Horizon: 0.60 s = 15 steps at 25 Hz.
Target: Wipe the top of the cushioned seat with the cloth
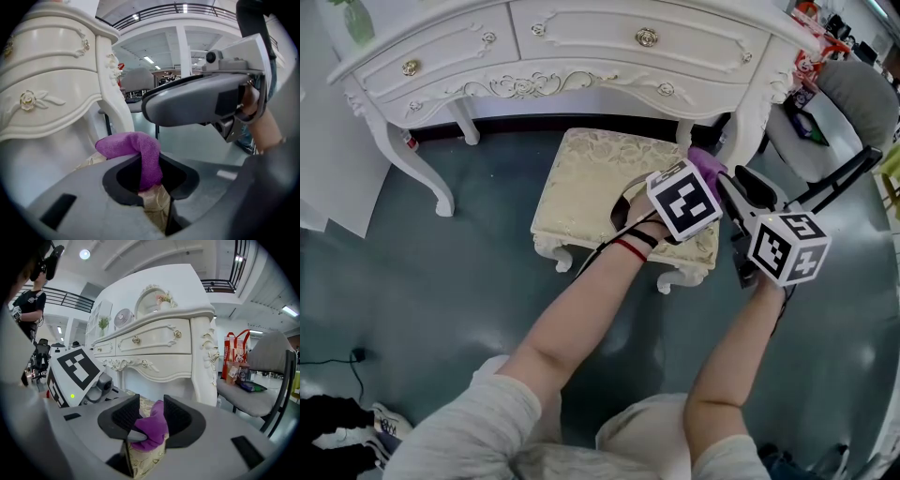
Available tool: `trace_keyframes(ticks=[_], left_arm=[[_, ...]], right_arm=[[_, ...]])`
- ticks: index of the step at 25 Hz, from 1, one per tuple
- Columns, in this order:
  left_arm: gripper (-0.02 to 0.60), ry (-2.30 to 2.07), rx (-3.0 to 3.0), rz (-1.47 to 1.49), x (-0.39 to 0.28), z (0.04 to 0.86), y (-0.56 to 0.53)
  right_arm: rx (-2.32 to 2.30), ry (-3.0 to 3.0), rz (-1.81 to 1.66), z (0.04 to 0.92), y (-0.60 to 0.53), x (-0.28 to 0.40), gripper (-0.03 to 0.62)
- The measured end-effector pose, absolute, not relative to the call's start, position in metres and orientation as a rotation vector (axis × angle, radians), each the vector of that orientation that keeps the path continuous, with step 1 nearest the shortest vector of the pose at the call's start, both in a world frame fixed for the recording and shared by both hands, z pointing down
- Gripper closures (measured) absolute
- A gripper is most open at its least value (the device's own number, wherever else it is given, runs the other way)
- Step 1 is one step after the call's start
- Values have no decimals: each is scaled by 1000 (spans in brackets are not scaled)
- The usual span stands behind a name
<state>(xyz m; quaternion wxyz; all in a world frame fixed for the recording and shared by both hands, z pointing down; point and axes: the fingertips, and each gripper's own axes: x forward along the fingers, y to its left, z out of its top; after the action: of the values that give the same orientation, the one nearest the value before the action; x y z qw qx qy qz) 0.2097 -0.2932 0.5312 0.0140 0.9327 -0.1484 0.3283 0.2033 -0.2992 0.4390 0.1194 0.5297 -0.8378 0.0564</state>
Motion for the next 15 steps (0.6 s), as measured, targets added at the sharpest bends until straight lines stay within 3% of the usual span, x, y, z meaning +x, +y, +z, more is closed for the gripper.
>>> trace_keyframes(ticks=[7,15], left_arm=[[500,-442,2963,962,214,524,-288],[500,-603,2973,717,155,487,-305]], right_arm=[[1574,-2444,163,437,-299,208,451],[1579,-2452,149,435,-301,203,451]])
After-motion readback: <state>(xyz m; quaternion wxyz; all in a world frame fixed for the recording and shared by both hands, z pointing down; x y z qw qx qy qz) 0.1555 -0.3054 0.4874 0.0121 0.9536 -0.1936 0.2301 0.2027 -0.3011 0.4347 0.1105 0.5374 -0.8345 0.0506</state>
